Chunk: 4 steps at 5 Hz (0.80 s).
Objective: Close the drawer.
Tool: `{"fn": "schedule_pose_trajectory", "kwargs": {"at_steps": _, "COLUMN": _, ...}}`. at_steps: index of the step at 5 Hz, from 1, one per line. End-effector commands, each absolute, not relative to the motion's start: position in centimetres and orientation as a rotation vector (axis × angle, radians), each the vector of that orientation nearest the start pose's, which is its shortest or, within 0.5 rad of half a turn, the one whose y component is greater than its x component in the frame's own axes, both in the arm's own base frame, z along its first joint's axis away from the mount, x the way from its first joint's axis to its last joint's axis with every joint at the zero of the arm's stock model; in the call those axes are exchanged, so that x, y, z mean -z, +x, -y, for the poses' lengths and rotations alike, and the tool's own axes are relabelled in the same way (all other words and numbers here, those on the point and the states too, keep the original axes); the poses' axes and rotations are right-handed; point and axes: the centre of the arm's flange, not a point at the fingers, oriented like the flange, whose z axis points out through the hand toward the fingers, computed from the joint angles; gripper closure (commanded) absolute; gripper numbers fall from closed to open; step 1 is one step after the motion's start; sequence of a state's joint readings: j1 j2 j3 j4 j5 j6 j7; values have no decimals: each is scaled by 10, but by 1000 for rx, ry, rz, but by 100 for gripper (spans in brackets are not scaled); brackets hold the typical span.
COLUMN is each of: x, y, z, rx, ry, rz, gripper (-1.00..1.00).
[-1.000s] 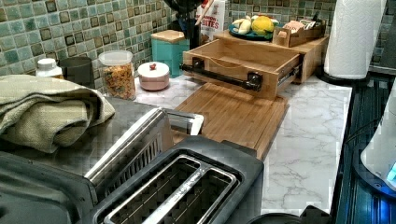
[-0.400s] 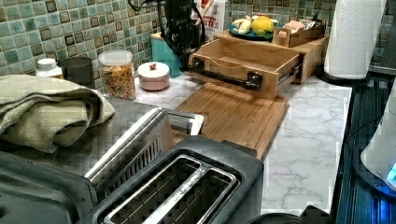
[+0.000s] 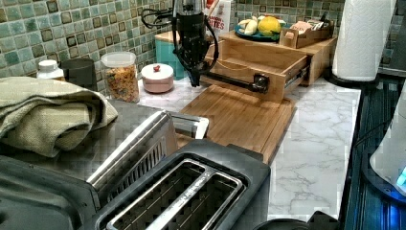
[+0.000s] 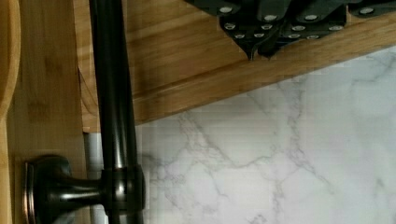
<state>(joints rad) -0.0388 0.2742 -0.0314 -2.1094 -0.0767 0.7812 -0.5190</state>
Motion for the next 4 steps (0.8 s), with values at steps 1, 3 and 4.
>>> {"fn": "schedule_pose_trajectory", "kwargs": {"at_steps": 1, "x": -283, "y": 570, "z": 138, "rx": 89, "ry": -3223, "rz": -329, "gripper": 100}}
{"fn": "schedule_pose_trajectory", "kwargs": {"at_steps": 3, "x": -266, "y": 565, "z": 170, "rx": 10, "ry": -3145, "rz": -362, "gripper": 100}}
{"fn": "schedule_pose_trajectory", "kwargs": {"at_steps": 4, "x": -265, "y": 558, "z": 185, "rx": -12, "ry": -3104, "rz": -393, "gripper": 100}}
